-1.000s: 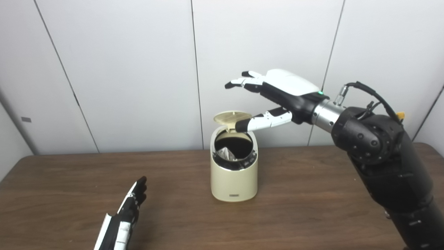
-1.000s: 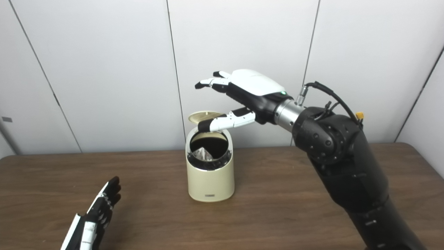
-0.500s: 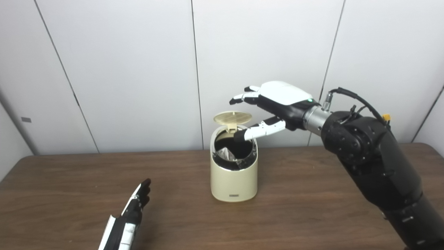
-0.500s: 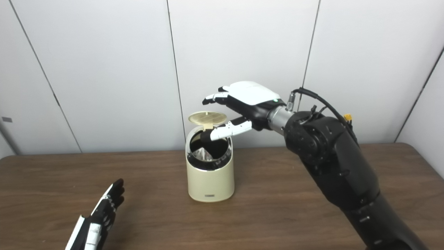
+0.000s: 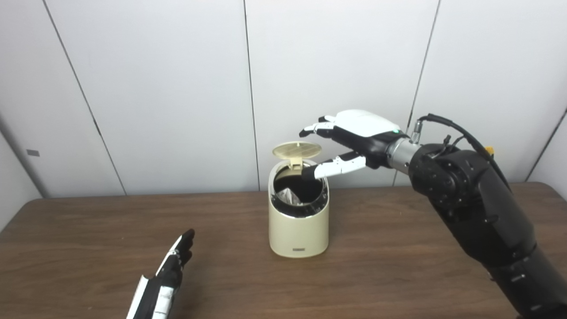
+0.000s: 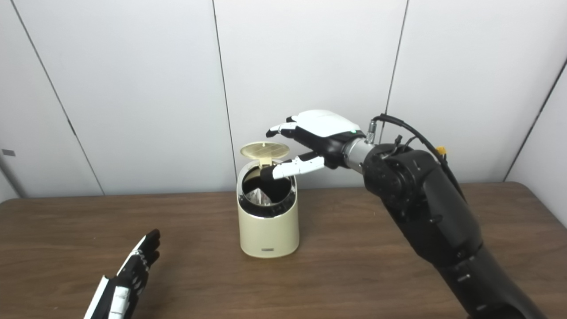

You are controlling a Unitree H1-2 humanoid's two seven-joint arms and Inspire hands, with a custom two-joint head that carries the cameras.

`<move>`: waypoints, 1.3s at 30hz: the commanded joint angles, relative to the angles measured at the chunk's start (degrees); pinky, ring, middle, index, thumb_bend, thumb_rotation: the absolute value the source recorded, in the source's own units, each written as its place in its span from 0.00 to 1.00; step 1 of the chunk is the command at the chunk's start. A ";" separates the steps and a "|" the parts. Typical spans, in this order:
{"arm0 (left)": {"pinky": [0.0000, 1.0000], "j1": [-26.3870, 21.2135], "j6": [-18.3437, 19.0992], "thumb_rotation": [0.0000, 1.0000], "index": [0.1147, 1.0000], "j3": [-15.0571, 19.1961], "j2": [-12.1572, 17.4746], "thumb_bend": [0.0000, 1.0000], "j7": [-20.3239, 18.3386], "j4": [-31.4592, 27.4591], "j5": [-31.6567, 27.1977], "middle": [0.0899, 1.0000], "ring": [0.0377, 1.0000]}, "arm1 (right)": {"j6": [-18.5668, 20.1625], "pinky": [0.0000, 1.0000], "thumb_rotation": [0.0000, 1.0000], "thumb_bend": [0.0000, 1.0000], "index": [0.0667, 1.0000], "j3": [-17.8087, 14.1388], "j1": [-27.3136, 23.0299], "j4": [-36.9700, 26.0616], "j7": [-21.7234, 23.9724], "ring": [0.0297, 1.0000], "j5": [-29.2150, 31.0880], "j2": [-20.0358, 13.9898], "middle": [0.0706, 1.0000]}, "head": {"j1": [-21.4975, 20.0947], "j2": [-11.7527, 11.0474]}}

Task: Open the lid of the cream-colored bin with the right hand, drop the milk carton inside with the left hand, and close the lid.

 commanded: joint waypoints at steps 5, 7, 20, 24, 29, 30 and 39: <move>1.00 -0.13 0.25 1.00 0.97 1.05 -0.64 0.73 0.23 -1.91 -0.10 0.98 1.00 | -0.74 0.90 0.99 0.85 0.88 -1.34 0.15 -4.65 -0.40 0.97 1.28 -1.48 0.89 | 0.04 -0.01; 1.00 -0.12 0.37 1.00 0.97 1.10 -0.84 0.73 0.32 -2.06 0.34 0.98 1.00 | -0.91 0.88 0.98 0.84 0.88 -1.39 0.60 -5.25 -0.16 0.97 1.81 -1.67 0.89 | 0.09 -0.03; 1.00 0.13 1.37 1.00 0.97 1.29 -1.12 0.72 0.02 -2.96 0.46 0.97 0.99 | 1.62 0.98 0.97 0.84 0.87 -0.22 2.22 -8.34 3.99 0.98 1.98 -1.45 0.89 | 0.14 0.90; 1.00 0.50 2.60 1.00 0.97 1.31 -0.99 0.73 -0.05 -3.99 0.45 0.97 0.99 | 0.59 1.00 0.97 0.85 0.85 0.32 3.19 -7.62 3.89 0.95 2.30 -1.33 0.86 | 0.19 1.38; 1.00 0.86 3.13 1.00 0.97 1.47 -0.98 0.73 0.04 -4.91 0.64 0.97 0.99 | 0.92 0.95 0.99 0.87 0.84 1.43 4.50 -7.19 4.52 0.95 2.15 -1.11 0.85 | 0.20 1.87; 1.00 0.93 3.32 1.00 0.97 1.49 -0.97 0.73 0.04 -5.14 0.61 0.97 0.99 | 1.01 0.94 0.99 0.86 0.85 1.68 4.73 -7.25 4.69 0.96 2.11 -1.13 0.85 | 0.22 2.13; 1.00 1.56 5.47 1.00 0.96 1.42 -0.77 0.74 -0.22 -7.02 0.77 0.96 0.99 | -0.47 0.92 0.96 0.84 0.83 3.86 6.96 -4.99 4.23 0.95 1.71 -0.65 0.84 | 0.34 3.44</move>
